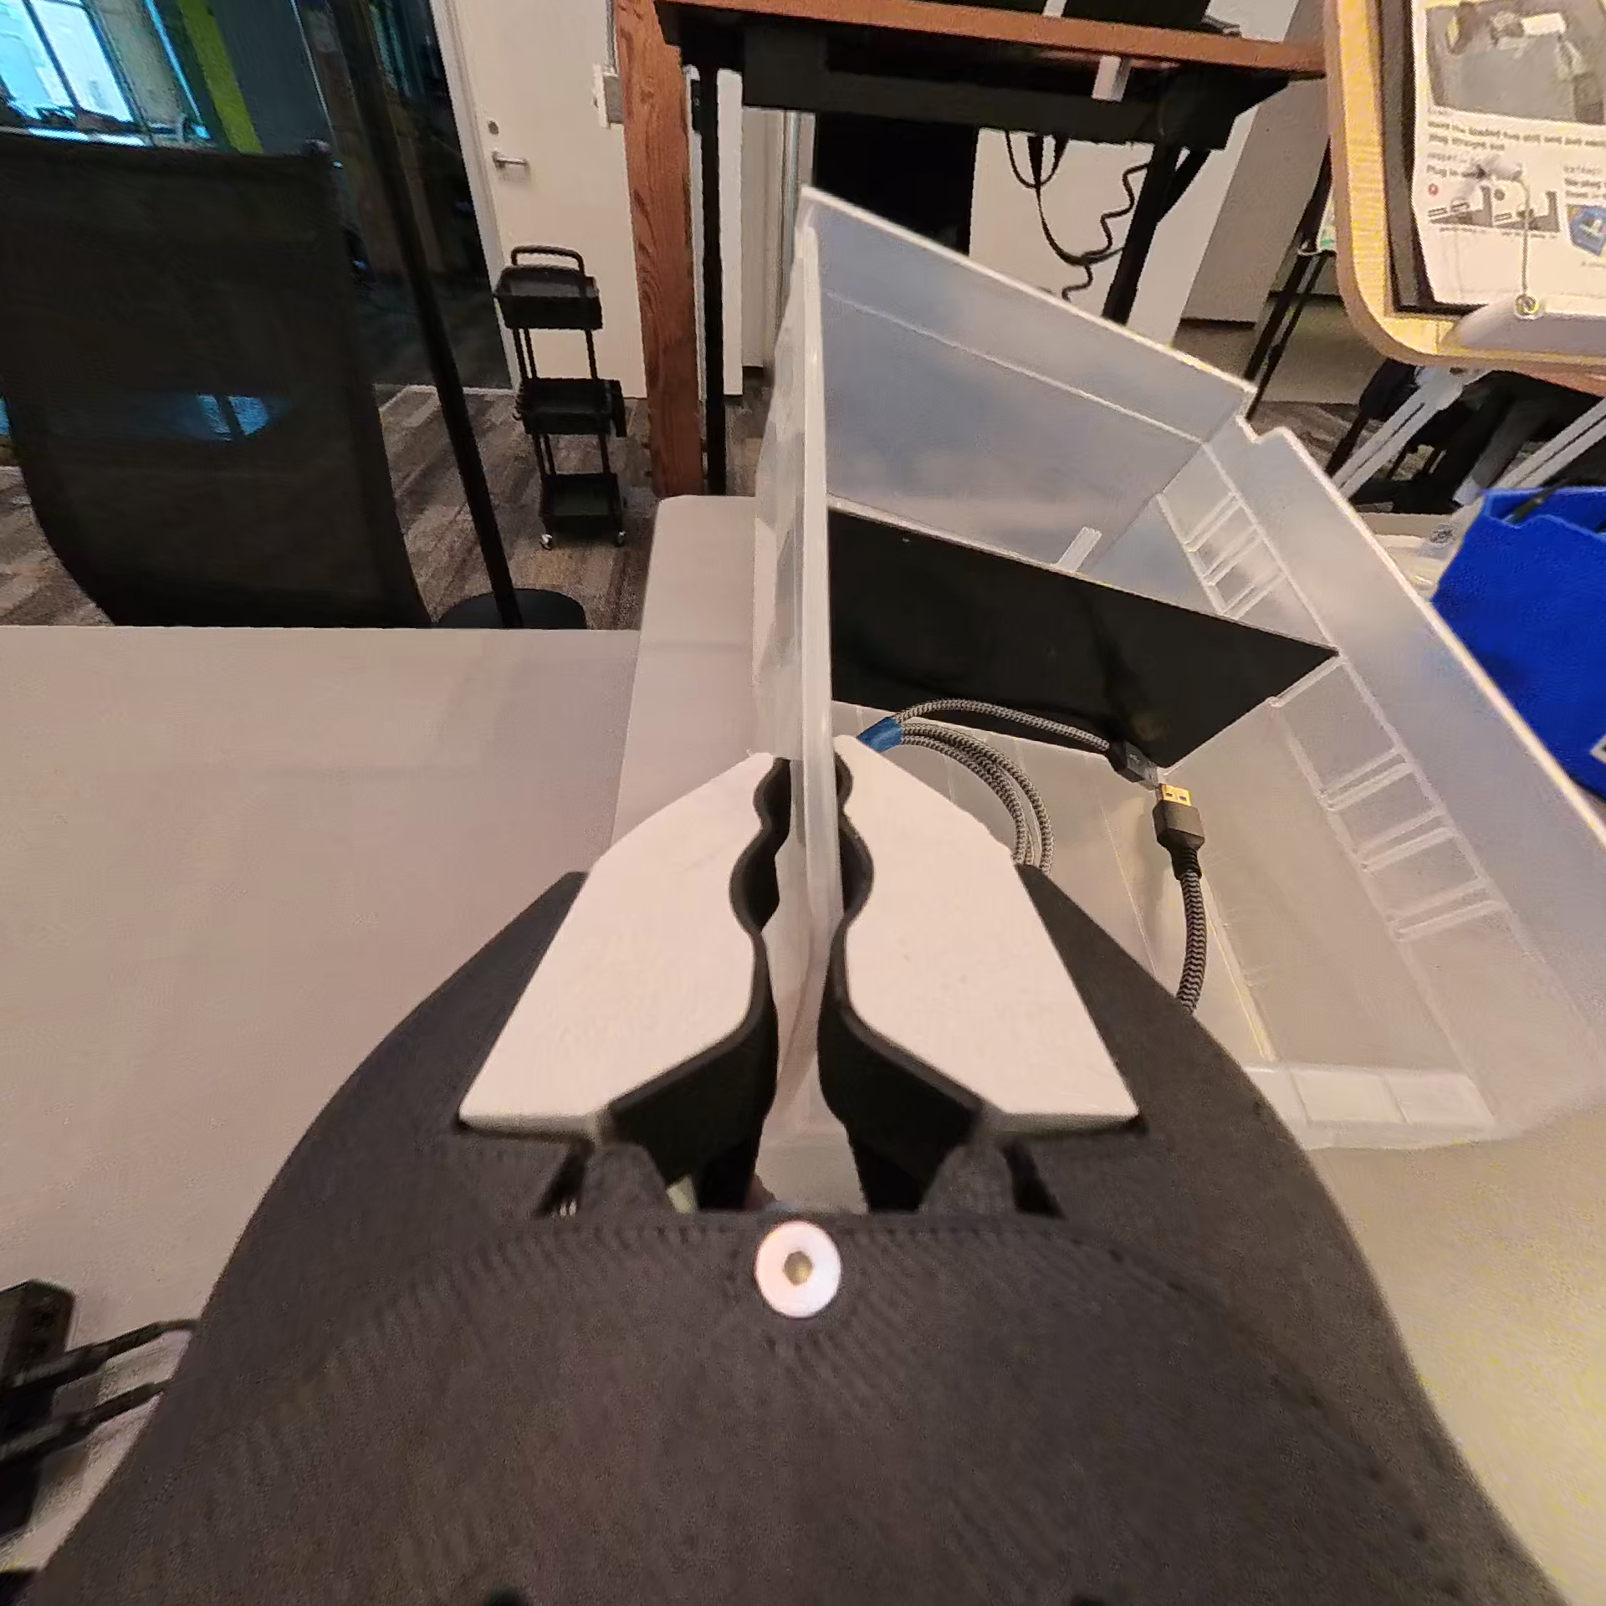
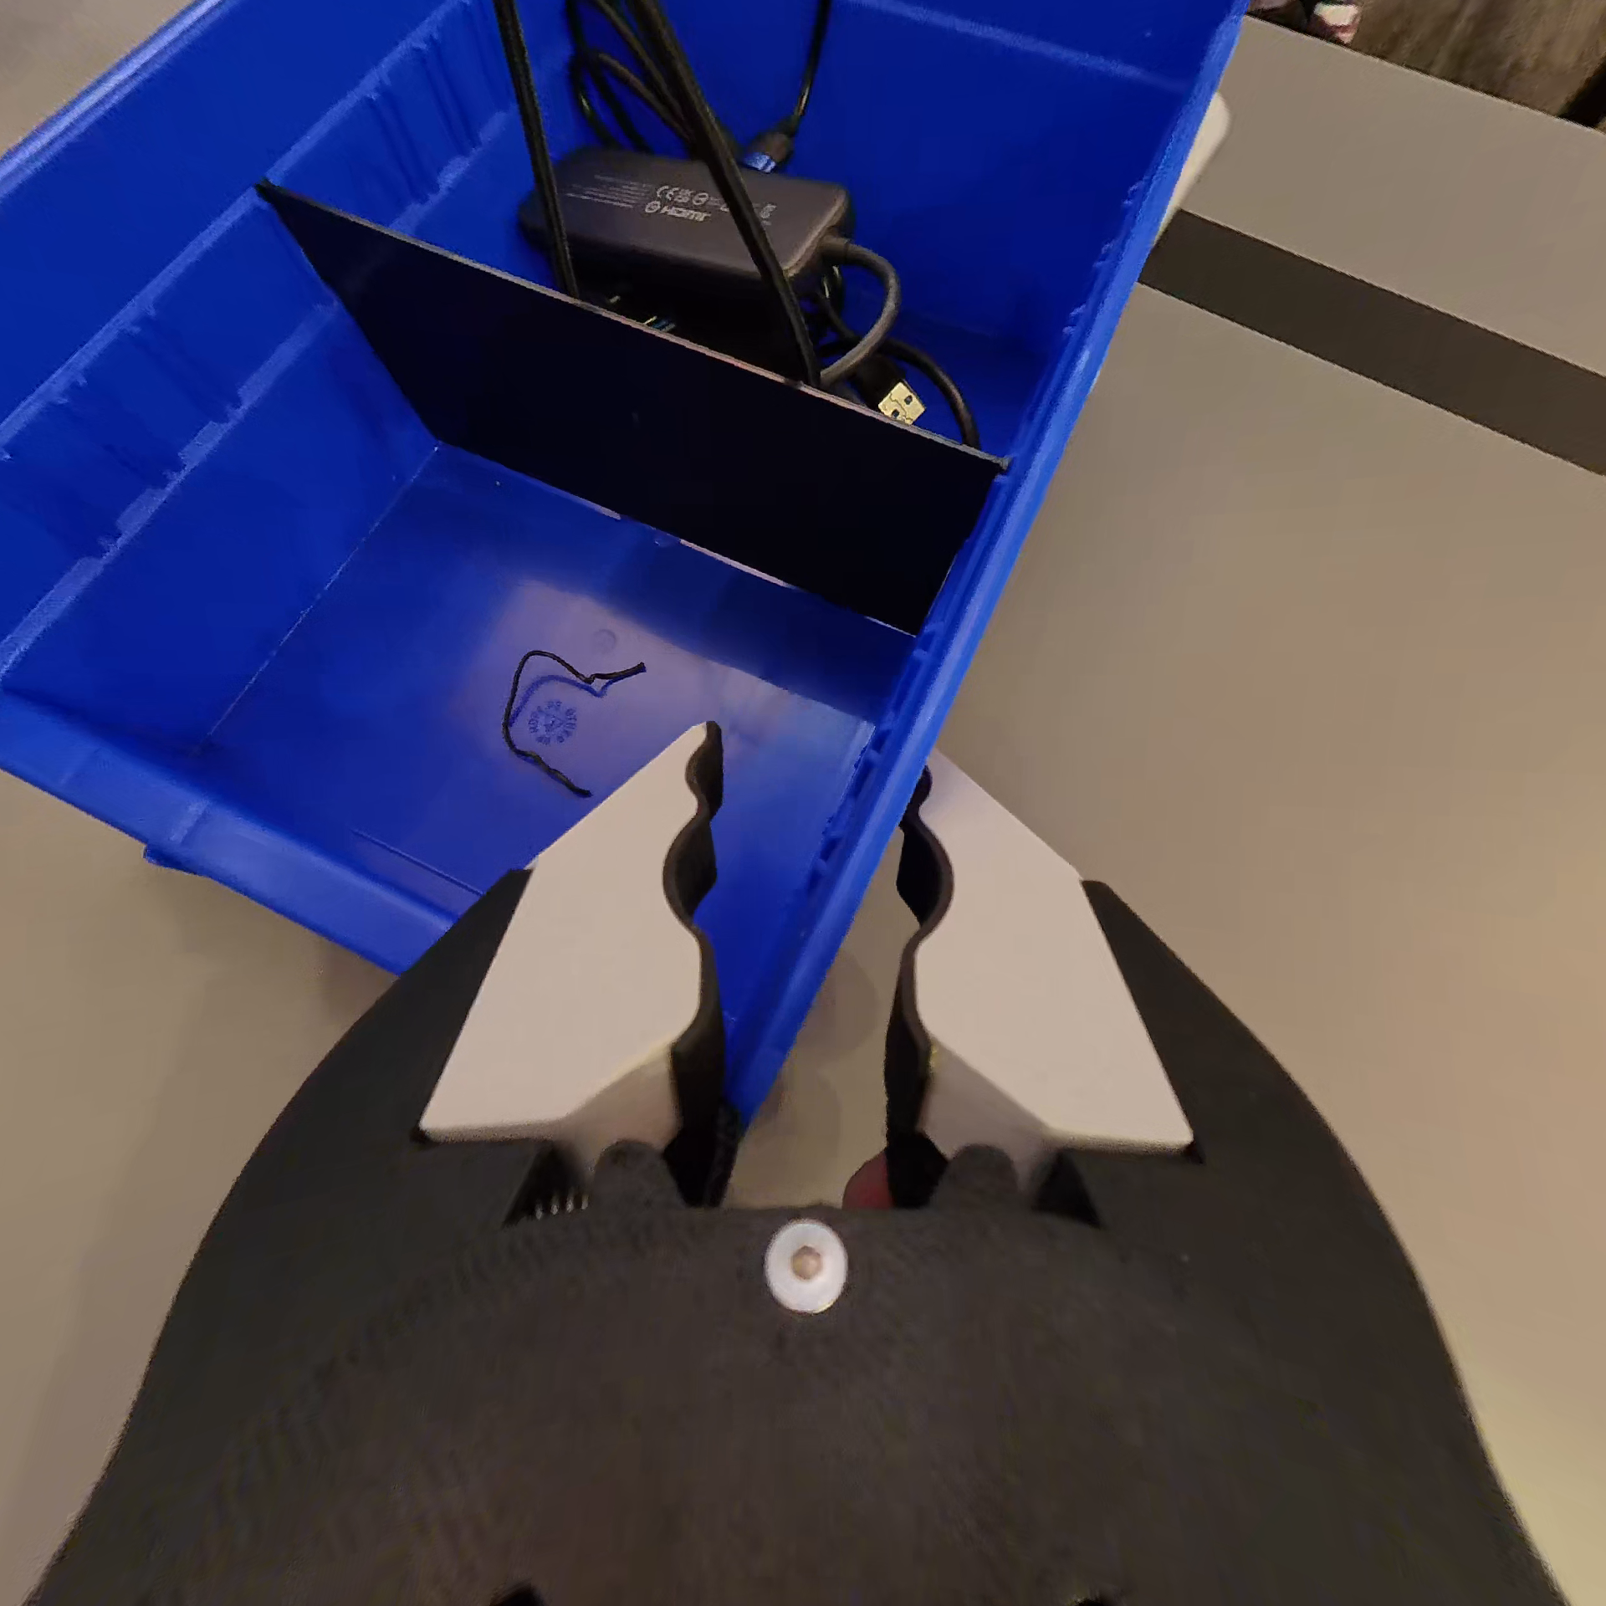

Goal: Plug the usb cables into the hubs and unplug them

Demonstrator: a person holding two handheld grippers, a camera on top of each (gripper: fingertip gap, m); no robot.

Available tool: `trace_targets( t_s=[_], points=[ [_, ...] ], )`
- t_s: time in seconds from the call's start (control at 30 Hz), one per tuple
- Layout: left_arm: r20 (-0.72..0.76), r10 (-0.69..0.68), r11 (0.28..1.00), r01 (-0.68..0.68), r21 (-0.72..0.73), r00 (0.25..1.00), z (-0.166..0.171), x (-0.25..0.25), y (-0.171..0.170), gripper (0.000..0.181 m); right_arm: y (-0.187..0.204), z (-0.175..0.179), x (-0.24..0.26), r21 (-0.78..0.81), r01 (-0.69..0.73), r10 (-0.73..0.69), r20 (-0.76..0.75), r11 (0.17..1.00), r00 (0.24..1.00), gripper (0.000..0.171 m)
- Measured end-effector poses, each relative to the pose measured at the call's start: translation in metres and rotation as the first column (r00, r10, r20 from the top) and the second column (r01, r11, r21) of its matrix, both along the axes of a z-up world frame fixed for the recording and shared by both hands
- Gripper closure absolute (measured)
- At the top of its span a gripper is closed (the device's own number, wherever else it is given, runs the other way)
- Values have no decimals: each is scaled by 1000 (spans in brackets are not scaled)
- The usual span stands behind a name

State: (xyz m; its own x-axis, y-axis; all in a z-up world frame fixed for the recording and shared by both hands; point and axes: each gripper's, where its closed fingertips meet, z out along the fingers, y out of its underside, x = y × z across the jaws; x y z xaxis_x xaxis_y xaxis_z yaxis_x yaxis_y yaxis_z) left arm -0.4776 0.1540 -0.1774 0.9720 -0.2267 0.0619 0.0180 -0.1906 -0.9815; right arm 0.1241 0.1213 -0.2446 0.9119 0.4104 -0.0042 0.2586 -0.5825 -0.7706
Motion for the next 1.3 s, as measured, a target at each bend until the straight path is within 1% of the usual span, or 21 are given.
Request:
trace_targets(
  t_s=[0.1, 0.2, 0.47, 0.6, 0.8, 0.83, 1.0, 1.1, 1.3],
  points=[
    [-4, 19, 1000, -19, 8, 1000, 0, -10, -6, 176, 6, 0, -28, 0, -34, 34, -5, 999, 999, 132],
    [-14, 33, 999, -33, 15, 999, 1, -18, -12, 176, 15, 0, -52, 3, -52, 52, -10, 999, 999, 133],
    [-52, 72, 997, -72, 18, 996, 2, -38, -25, 176, 35, 1, -105, 28, -87, 88, -18, 996, 996, 146],
    [-36, 100, 994, -98, 39, 994, 3, -46, -33, 176, 43, 0, -130, 33, -100, 102, -41, 994, 994, 150],
    [14, 158, 985, -158, 72, 987, 1, -63, -44, 176, 46, -3, -169, 23, -114, 116, -117, 993, 986, 144],
    [21, 166, 983, -167, 74, 986, 0, -66, -45, 176, 45, -3, -178, 20, -124, 126, -137, 992, 983, 141],
    [32, 206, 975, -208, 82, 978, 3, -83, -53, 176, 36, -1, -226, 8, -196, 193, -207, 981, 959, 113],
    [40, 229, 967, -232, 104, 973, 10, -90, -59, 176, 32, 0, -250, 6, -236, 231, -221, 972, 948, 101],
    [30, 272, 948, -273, 161, 962, 33, -103, -71, 176, 20, 1, -291, 14, -304, 298, -238, 953, 924, 83]
  ],
)
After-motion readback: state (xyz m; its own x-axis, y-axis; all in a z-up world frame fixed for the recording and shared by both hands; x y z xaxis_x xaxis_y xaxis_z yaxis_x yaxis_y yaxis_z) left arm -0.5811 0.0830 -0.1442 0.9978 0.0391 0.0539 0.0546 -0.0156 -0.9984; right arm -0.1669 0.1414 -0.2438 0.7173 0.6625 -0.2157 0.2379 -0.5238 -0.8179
